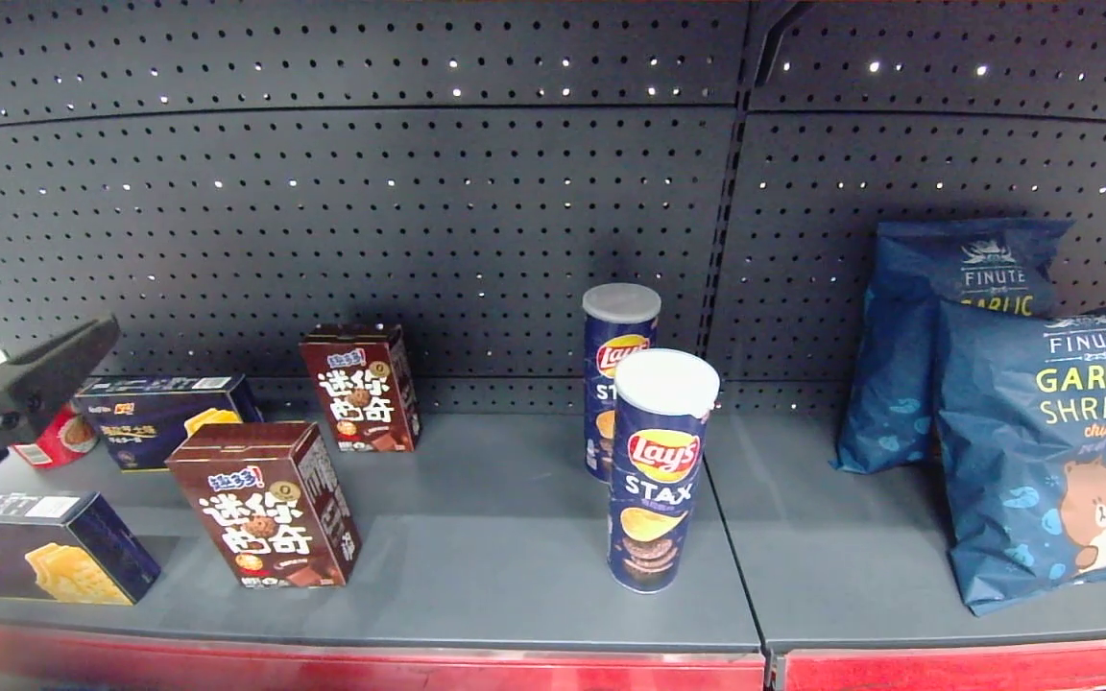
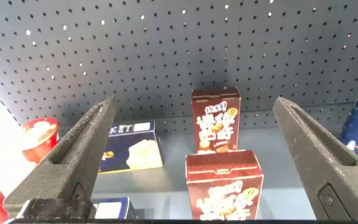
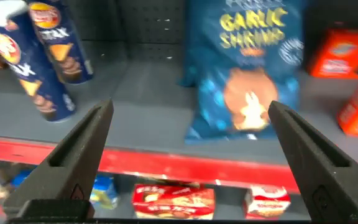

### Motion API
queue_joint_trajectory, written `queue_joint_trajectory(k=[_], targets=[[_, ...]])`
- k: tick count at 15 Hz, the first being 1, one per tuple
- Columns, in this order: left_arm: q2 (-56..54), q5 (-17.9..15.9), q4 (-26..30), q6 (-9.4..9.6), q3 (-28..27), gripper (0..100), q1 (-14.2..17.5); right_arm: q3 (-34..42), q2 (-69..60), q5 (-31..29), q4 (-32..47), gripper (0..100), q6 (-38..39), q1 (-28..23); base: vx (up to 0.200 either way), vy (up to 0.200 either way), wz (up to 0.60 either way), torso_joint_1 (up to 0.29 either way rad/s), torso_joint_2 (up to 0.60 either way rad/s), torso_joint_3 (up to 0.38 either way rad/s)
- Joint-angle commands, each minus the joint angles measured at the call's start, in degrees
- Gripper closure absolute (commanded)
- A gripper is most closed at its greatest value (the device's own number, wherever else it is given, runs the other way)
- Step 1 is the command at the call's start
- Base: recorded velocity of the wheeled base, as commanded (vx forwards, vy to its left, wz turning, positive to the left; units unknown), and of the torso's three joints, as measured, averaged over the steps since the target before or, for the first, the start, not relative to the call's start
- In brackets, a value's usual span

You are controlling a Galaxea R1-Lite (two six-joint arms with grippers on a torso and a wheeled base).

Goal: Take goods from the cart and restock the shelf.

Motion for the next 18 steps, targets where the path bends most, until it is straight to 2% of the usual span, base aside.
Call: queue_joint_trajectory(k=[1,2,4,5,7,9,12,14,18], targets=[[0.4,0.1,-0.1,-0.40,1.7,0,-0.1,-7.1,18.7,0.7,-2.3,0,-0.2,6.3,0.000,0.000,0.00,0.000,0.00,0.000],[0.4,0.4,0.0,-0.93,2.8,0,0.0,-6.4,22.9,0.2,-6.7,0,-0.2,8.3,0.000,0.000,0.00,0.000,0.00,0.000],[0.1,1.7,3.2,-3.13,3.3,0,-0.3,-5.0,30.1,-3.1,-14.8,0,-0.1,11.4,0.000,0.000,0.00,0.000,0.00,0.000],[0.0,1.7,3.7,-3.48,3.2,0,-0.7,-4.8,31.6,-3.8,-16.4,0,0.1,12.8,0.000,0.000,0.00,0.000,0.00,0.000],[1.1,0.4,4.0,-3.39,2.6,0,-1.4,-4.9,37.9,-7.8,-19.5,0,0.4,19.2,0.000,0.000,0.00,0.000,0.00,0.000],[2.4,-0.7,3.5,-3.48,2.8,0,-1.9,-4.4,42.3,-8.5,-20.7,0,1.9,22.1,0.000,0.000,0.00,0.000,0.00,0.000],[2.0,-0.8,3.5,-3.66,3.2,0,-2.0,-1.7,49.9,-7.9,-27.2,0,2.9,23.0,0.000,0.000,0.00,0.000,0.00,0.000],[1.8,-0.8,3.5,-3.83,3.9,0,-1.8,-2.6,54.2,-7.5,-30.7,0,2.7,23.1,0.000,0.000,0.00,0.000,0.00,0.000],[2.9,-1.2,3.4,-3.57,3.4,0,-2.8,-5.5,58.2,-6.1,-31.1,0,2.4,24.8,0.000,0.000,0.00,0.000,0.00,0.000]])
